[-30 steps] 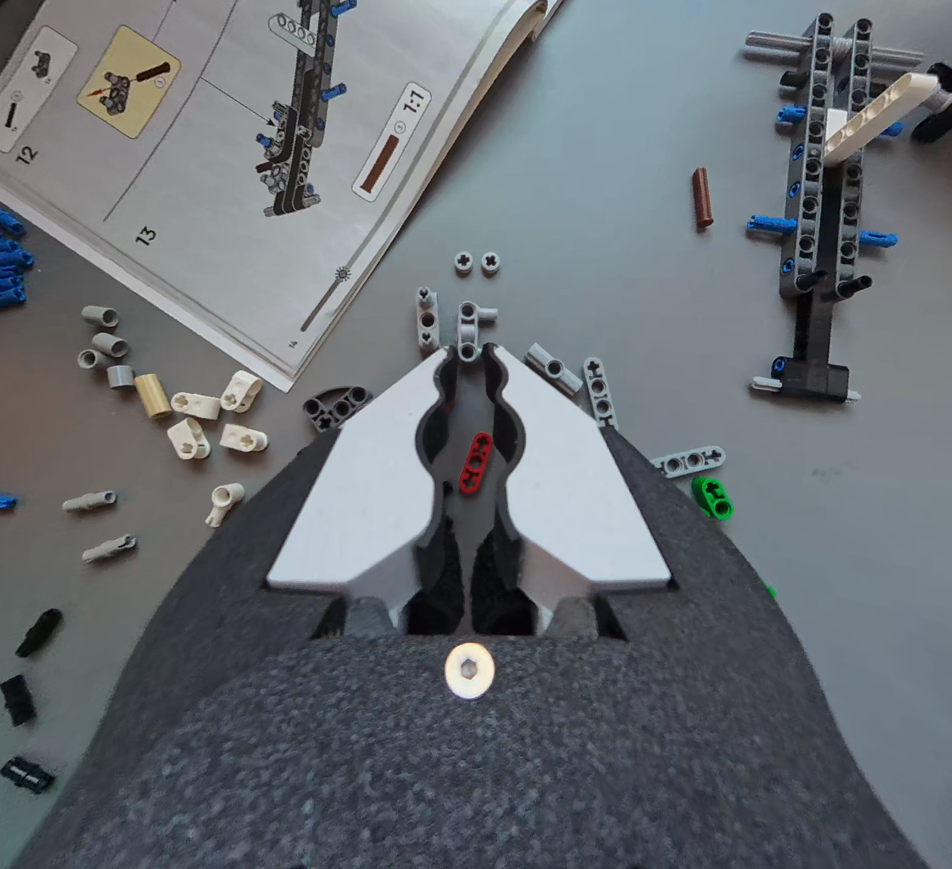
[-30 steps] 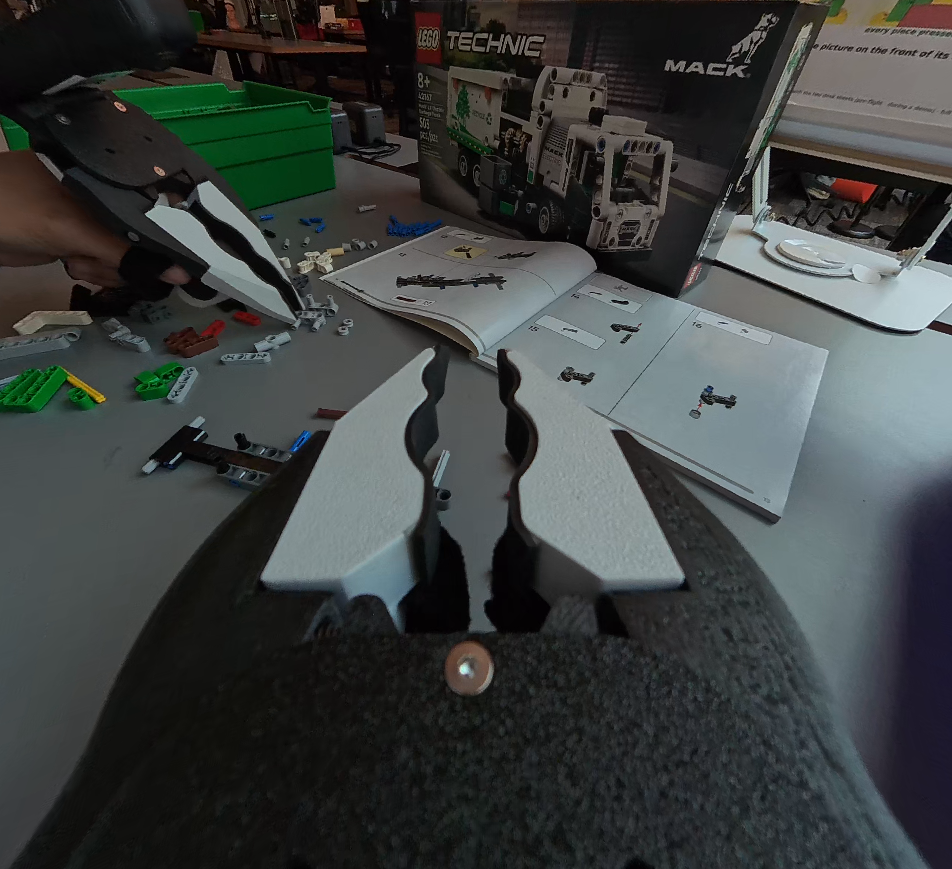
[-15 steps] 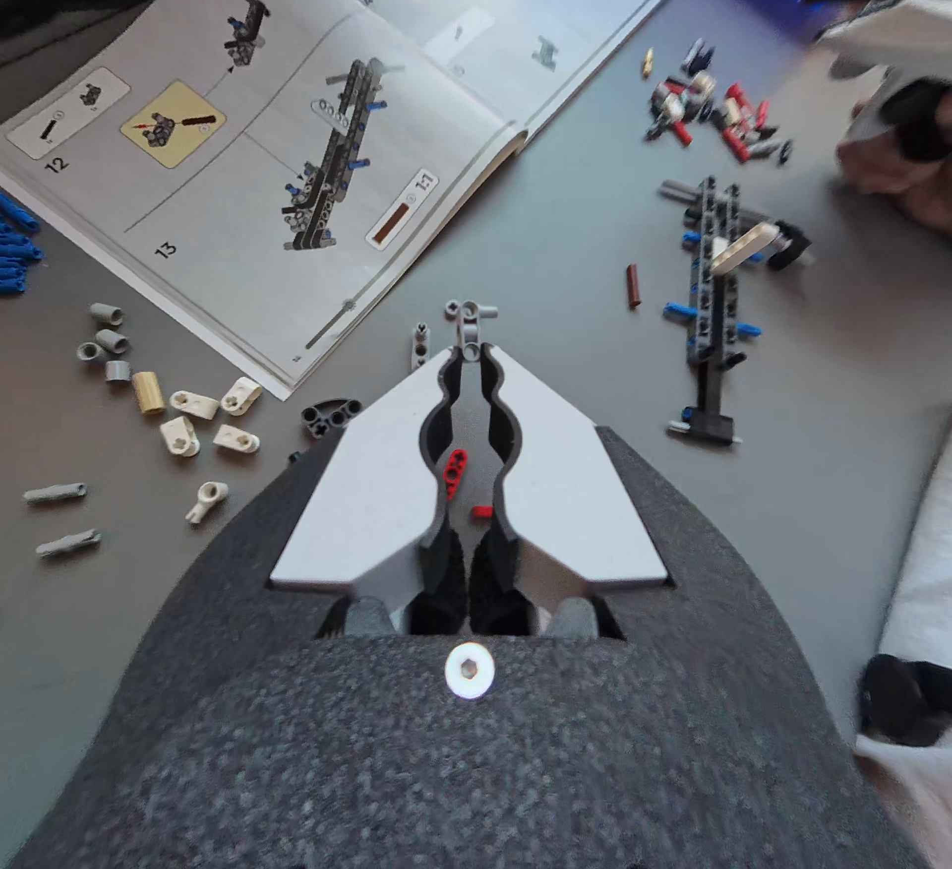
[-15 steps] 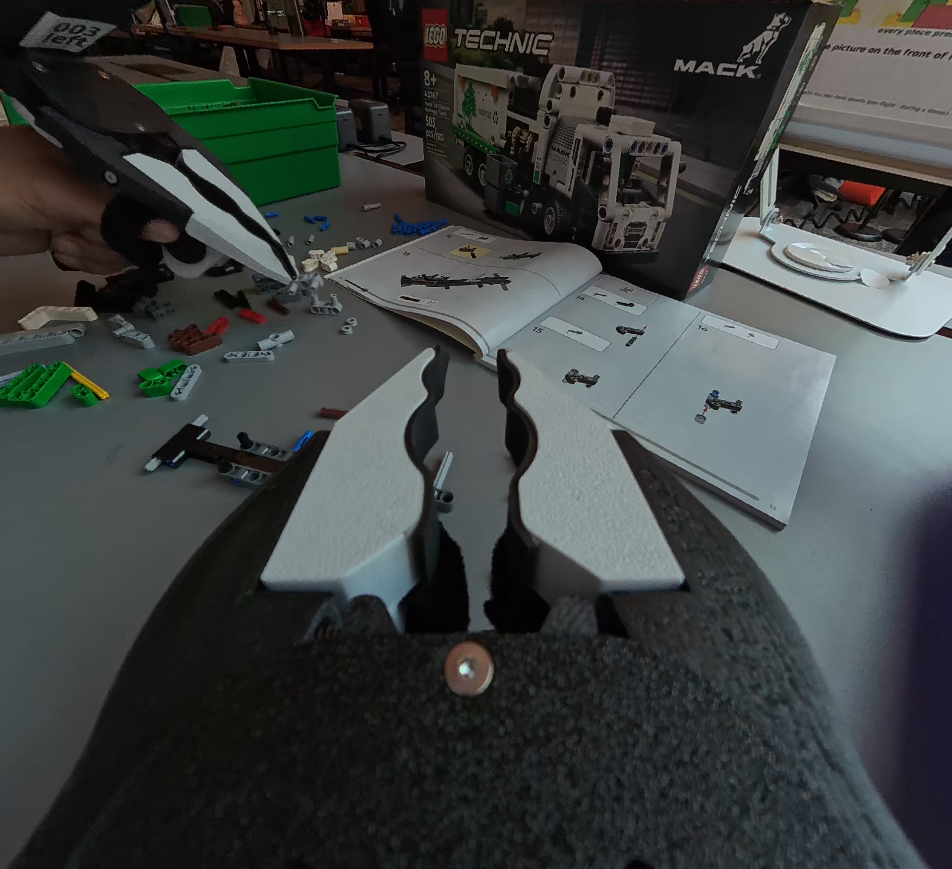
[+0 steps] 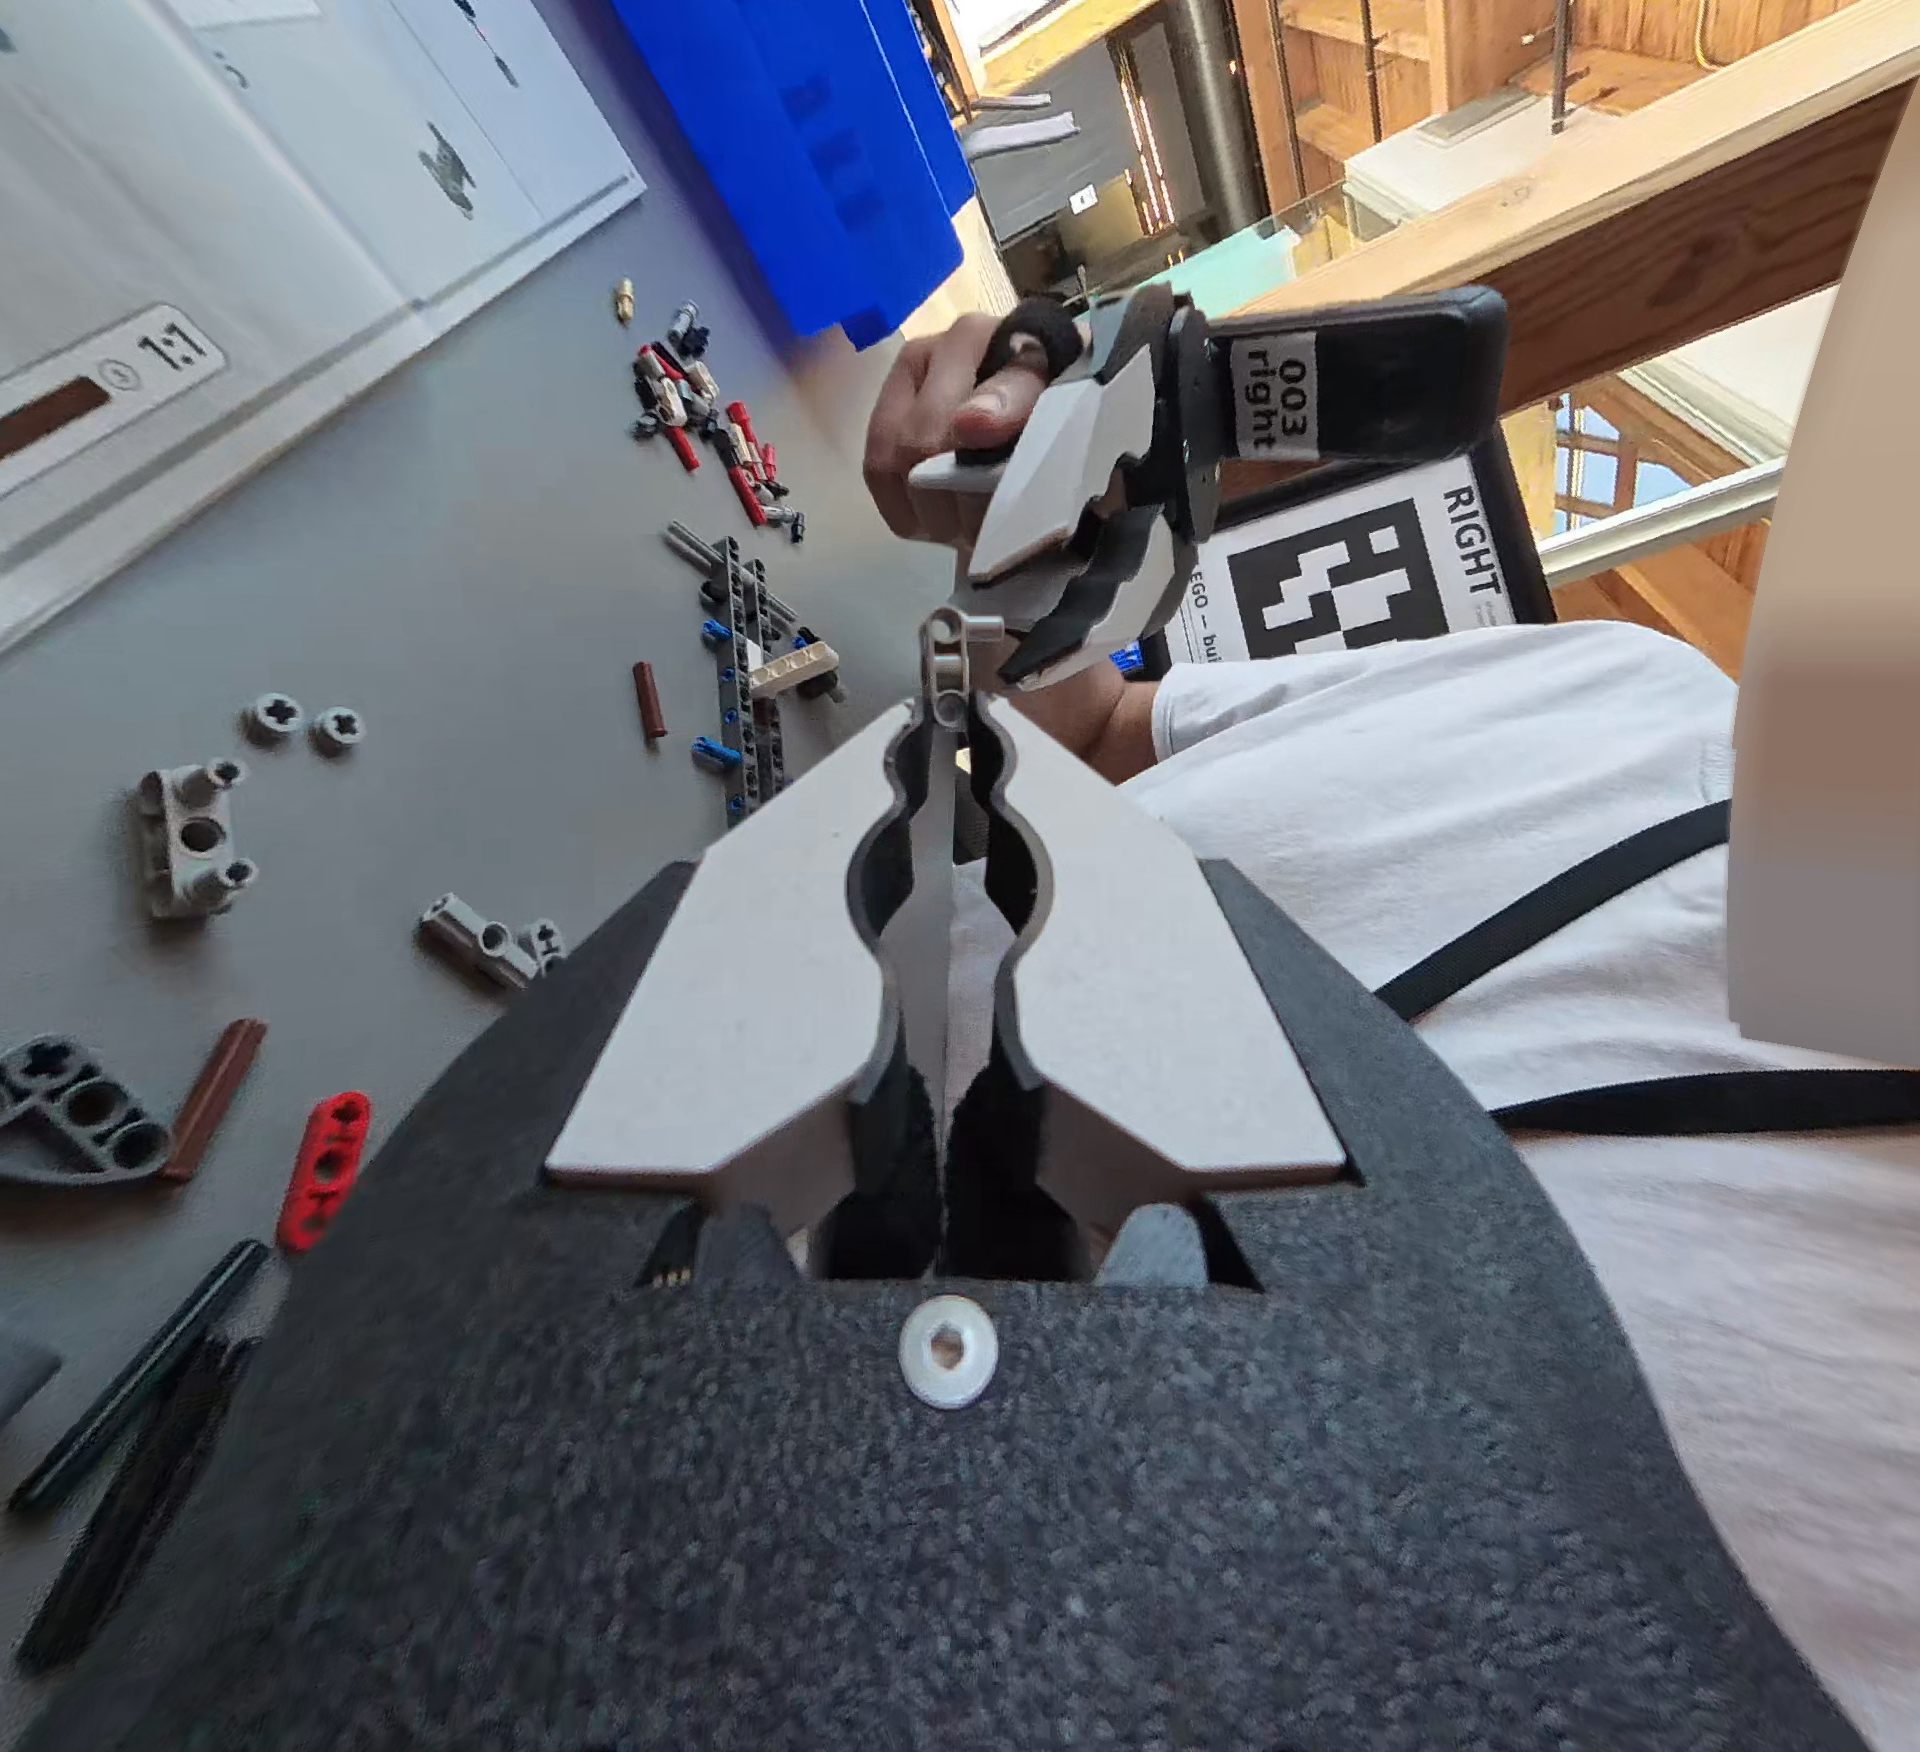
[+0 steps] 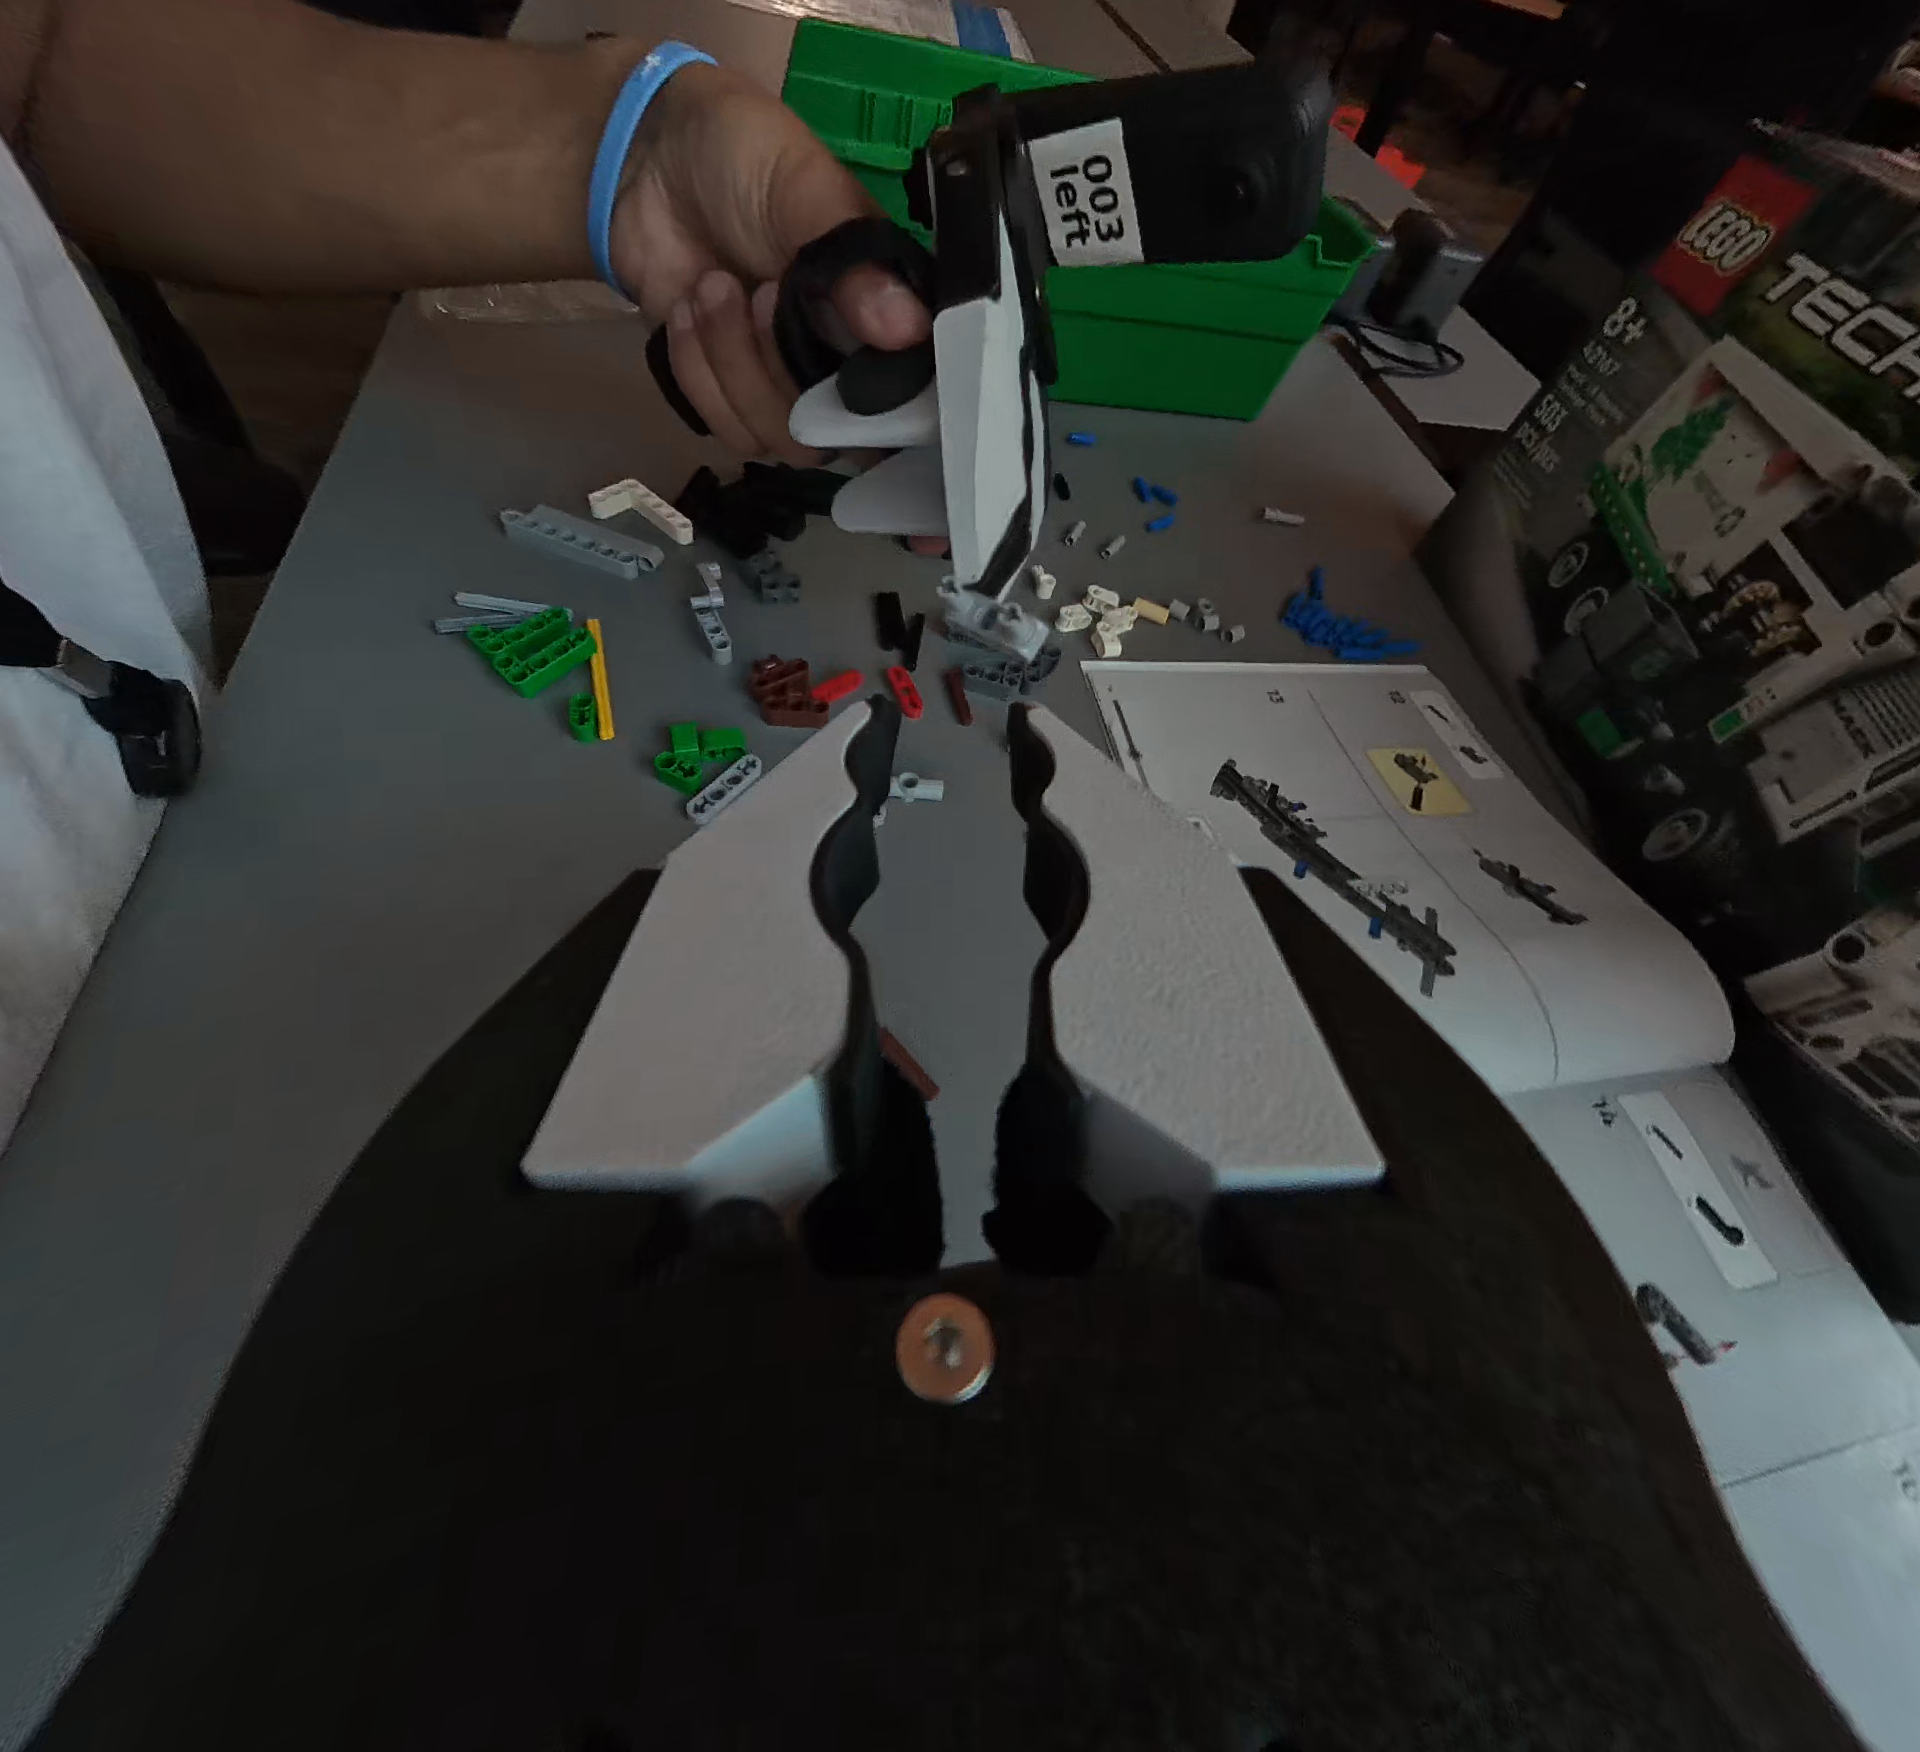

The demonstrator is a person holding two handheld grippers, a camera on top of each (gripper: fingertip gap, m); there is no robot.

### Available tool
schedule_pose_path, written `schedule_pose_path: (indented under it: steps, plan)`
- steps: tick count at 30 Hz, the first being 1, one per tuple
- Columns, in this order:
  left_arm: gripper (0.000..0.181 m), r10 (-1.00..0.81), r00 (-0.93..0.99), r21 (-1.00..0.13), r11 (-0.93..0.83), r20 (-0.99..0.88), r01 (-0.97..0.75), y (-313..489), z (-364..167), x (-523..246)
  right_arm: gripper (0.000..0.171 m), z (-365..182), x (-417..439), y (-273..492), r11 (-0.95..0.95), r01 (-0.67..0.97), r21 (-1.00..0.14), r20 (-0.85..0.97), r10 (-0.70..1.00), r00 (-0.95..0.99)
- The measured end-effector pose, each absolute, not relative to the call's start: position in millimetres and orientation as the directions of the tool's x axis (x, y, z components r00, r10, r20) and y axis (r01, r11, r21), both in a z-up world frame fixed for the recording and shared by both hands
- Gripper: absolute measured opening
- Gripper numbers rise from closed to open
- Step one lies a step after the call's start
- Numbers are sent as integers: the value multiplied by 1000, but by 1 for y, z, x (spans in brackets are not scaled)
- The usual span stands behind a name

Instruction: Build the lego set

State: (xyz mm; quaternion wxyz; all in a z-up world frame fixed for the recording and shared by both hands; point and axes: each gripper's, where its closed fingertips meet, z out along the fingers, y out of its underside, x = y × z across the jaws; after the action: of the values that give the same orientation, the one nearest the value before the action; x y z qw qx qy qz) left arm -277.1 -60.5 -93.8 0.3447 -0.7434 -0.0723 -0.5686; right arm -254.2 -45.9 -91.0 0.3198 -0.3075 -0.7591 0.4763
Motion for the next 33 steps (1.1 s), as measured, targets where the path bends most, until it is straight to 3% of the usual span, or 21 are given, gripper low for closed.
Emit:
schedule_pose_path:
  steps: [1, 12, 17, 21, 23, 27, 30, 33]
  plan:
    - [5, -283, 344, -428, -763, 895, 485, -62, -95, -275, 19, -87, -256, -47, 360, 148, -921, 197, 758, -622]
    - [5, -301, 195, -358, -820, 933, 446, -75, -84, -247, 10, -87, -253, -66, 448, 21, -894, 280, 594, -755]
    - [6, -296, 203, -358, -807, 933, 470, -73, -87, -246, 6, -92, -252, -65, 371, 69, -926, 185, 607, -773]
    - [9, -326, 375, -480, -746, 868, 462, -66, -94, -256, 6, -98, -254, -61, 246, 196, -949, 3, 631, -776]
    - [28, -361, 502, -587, -688, 786, 426, -62, -95, -260, 6, -101, -258, -56, 194, 261, -946, -72, 657, -750]
    - [29, -449, 752, -815, -544, 483, 199, -60, -99, -259, 6, -103, -256, -57, 94, 363, -927, -229, 622, -749]
    - [21, -482, 805, -855, -515, 345, 58, -62, -105, -251, 6, -103, -255, -58, 87, 375, -923, -250, 605, -756]
    - [17, -491, 807, -865, -500, 327, 47, -62, -104, -249, 6, -106, -255, -58, 98, 381, -919, -248, 607, -755]
